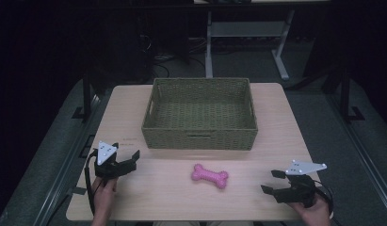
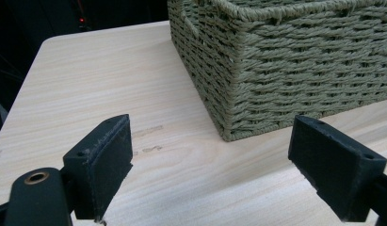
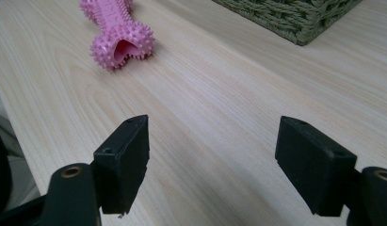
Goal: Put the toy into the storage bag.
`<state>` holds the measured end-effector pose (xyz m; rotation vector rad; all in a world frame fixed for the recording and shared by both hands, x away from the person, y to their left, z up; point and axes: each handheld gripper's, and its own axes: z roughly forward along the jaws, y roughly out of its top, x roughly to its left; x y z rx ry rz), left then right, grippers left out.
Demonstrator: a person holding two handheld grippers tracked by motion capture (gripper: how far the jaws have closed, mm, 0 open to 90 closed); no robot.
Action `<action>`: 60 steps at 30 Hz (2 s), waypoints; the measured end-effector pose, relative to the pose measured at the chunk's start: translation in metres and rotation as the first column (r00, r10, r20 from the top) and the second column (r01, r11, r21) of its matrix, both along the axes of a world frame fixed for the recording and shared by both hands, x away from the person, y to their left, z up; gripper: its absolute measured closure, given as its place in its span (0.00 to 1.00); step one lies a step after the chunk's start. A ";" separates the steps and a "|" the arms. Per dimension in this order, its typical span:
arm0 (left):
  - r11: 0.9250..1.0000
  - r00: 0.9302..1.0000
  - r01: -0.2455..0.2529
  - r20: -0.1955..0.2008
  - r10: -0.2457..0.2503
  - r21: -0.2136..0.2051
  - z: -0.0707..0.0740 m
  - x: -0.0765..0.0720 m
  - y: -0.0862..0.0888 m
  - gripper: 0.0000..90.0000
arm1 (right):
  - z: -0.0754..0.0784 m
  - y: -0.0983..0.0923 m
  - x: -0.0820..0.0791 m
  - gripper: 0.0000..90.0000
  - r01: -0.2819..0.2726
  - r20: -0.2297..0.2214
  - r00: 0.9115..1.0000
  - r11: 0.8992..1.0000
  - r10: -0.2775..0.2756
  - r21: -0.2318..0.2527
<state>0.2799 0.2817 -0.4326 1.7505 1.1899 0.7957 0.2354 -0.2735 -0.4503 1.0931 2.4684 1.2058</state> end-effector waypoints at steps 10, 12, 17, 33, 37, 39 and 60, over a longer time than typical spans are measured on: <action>1.000 1.000 0.012 -0.012 -0.012 -0.008 -0.002 0.001 -0.002 0.15 | 0.012 0.011 0.006 0.27 -0.067 -0.021 0.998 0.997 0.066 -0.037; 1.000 1.000 0.011 -0.008 -0.012 -0.008 -0.002 0.001 -0.003 0.15 | 0.015 0.015 0.008 0.27 -0.085 -0.027 0.996 0.995 0.083 -0.052; 1.000 1.000 0.004 -0.010 -0.004 -0.007 -0.003 0.002 -0.004 0.15 | 0.022 0.020 0.011 0.26 -0.120 -0.029 0.993 0.991 0.118 -0.066; 1.000 1.000 -0.002 0.012 0.002 -0.001 -0.002 0.002 -0.002 0.15 | 0.044 0.073 0.035 0.26 -0.264 -0.066 0.964 0.954 0.257 -0.139; 1.000 1.000 -0.006 0.010 0.006 0.004 -0.002 0.002 -0.001 0.15 | 0.045 0.084 0.040 0.26 -0.295 -0.071 0.955 0.944 0.288 -0.146; 1.000 1.000 -0.006 0.011 0.006 0.005 -0.002 0.003 0.000 0.15 | 0.047 0.096 0.046 0.27 -0.324 -0.076 0.946 0.932 0.316 -0.162; 1.000 1.000 -0.004 0.014 0.004 0.007 -0.001 0.002 0.000 0.15 | 0.048 0.155 0.070 0.28 -0.453 -0.128 0.891 0.870 0.435 -0.195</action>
